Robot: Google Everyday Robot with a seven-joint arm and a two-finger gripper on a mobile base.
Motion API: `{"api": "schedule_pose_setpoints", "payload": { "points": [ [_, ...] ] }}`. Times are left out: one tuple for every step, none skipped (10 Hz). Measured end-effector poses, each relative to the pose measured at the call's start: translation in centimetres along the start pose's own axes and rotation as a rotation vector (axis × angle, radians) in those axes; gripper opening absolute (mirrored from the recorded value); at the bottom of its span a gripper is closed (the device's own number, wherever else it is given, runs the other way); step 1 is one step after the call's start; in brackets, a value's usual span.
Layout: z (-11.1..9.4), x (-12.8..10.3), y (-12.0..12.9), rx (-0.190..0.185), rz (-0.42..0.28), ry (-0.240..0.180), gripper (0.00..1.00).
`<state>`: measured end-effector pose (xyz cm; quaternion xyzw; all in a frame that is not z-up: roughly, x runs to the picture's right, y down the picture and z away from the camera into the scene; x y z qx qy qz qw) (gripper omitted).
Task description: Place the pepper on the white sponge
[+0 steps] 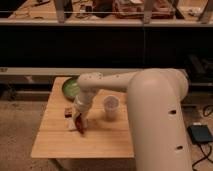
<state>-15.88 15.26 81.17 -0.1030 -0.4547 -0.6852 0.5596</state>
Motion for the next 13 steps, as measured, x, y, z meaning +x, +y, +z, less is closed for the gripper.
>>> {"api": "schedule_pose_setpoints", "payload": {
  "points": [
    [0.3,0.1,0.0,-0.003,0.000,0.000,0.45],
    [0.5,0.2,0.0,-0.005,0.000,0.002,0.45],
    [0.7,0.3,0.1,-0.012,-0.003,0.005,0.45],
    [0.8,0.5,0.2,-0.019,-0.005,0.011,0.45],
    [1.0,0.6,0.2,-0.023,-0.006,0.015,0.45],
    [1.1,0.8,0.2,-0.028,-0.007,0.019,0.45],
    [1.2,1.0,0.2,-0.034,-0.008,0.024,0.45],
    [1.3,1.1,0.3,-0.038,-0.007,0.028,0.47],
    [1.1,1.2,0.5,-0.046,-0.004,0.036,0.57],
    [0.5,1.3,0.5,-0.053,-0.003,0.048,0.67],
    [-0.6,1.5,0.6,-0.061,0.003,0.071,0.75],
    [-2.2,1.9,0.8,-0.072,0.016,0.104,0.78],
    [-3.2,2.0,1.5,-0.080,0.029,0.122,0.78]
  ]
}}
